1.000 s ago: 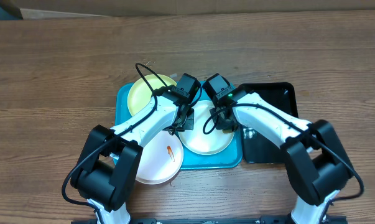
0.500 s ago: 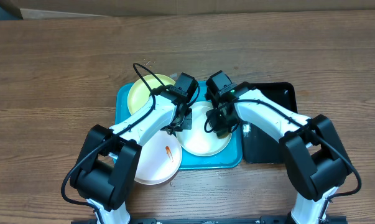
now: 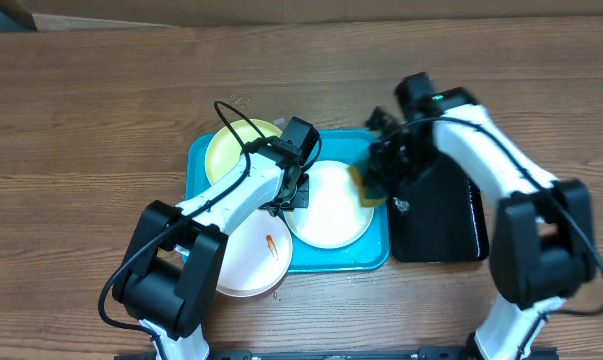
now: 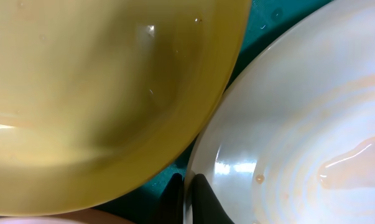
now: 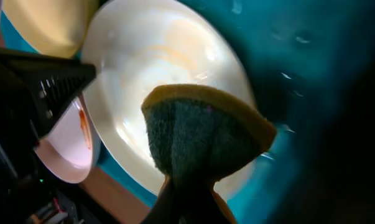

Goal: Clean dirty plates on tray and stack at the side
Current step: 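Return the sponge to the black tray and open the right gripper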

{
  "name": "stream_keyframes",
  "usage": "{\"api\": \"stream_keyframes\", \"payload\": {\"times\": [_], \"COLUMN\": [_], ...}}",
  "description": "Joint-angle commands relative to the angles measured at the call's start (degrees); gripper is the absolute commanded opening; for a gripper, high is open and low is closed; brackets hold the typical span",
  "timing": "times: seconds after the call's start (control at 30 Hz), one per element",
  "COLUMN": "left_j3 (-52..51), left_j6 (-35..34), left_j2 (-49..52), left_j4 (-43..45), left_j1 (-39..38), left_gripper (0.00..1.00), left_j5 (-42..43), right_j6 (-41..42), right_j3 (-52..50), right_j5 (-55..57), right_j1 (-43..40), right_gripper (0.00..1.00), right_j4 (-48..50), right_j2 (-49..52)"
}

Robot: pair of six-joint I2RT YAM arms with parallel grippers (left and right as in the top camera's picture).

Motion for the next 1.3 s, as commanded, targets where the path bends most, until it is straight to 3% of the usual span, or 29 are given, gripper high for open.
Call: {"api": "stream_keyframes", "payload": {"times": [0.0,0.13,0.23,0.5,0.53,0.67,0.77,1.0,1.1,1.17,1.27], "left_j3": [-0.42,-0.42,-0.42,-0.42,-0.42,-0.44,-0.44,-1.03,-1.29,-1.29,-0.74], "left_j6": [-1.44,-1.44,-1.44,-1.46,-1.46,-1.44,-1.44,-2.19,-2.78,-2.73,-1.79], "left_j2": [0.83,0.83,0.83,0.83,0.83,0.83,0.87,1.20,2.03,2.14,2.08], "left_j4": [0.46,1.31,1.49,2.75,2.80,2.75,2.78,2.75,2.78,2.75,2.62], "left_j1": [0.20,0.07,0.07,0.07,0.07,0.07,0.07,-0.04,-0.04,-0.04,0.00], "left_gripper": [0.10,0.22,0.25,0.35,0.36,0.38,0.38,0.37,0.23,0.05,0.04], "left_j5": [1.14,1.86,2.23,2.25,2.25,2.21,2.21,2.23,2.27,2.69,4.13], "right_j6": [-0.79,4.81,10.12,10.84,10.84,10.84,11.10,12.85,14.45,14.45,14.40], "right_j3": [1.90,1.07,-1.27,-12.37,-13.51,-15.72,-14.47,-6.99,-6.01,-5.75,-5.09], "right_j5": [9.64,21.55,29.94,33.42,33.70,33.86,32.87,31.47,31.04,28.59,23.32], "right_j1": [-4.11,-7.48,-8.74,-8.85,-8.87,-8.92,-8.98,-10.62,-12.48,-14.32,-17.75], "right_gripper": [0.04,0.04,0.04,0.04,0.07,0.44,0.60,0.69,0.74,0.76,0.77], "right_j4": [-4.02,-5.81,-3.10,11.37,12.72,15.76,15.72,9.68,9.09,9.07,8.41], "right_j2": [-6.16,-6.19,-6.19,-6.19,-6.16,-6.16,-6.21,-6.21,-6.21,-6.21,-6.21]}}
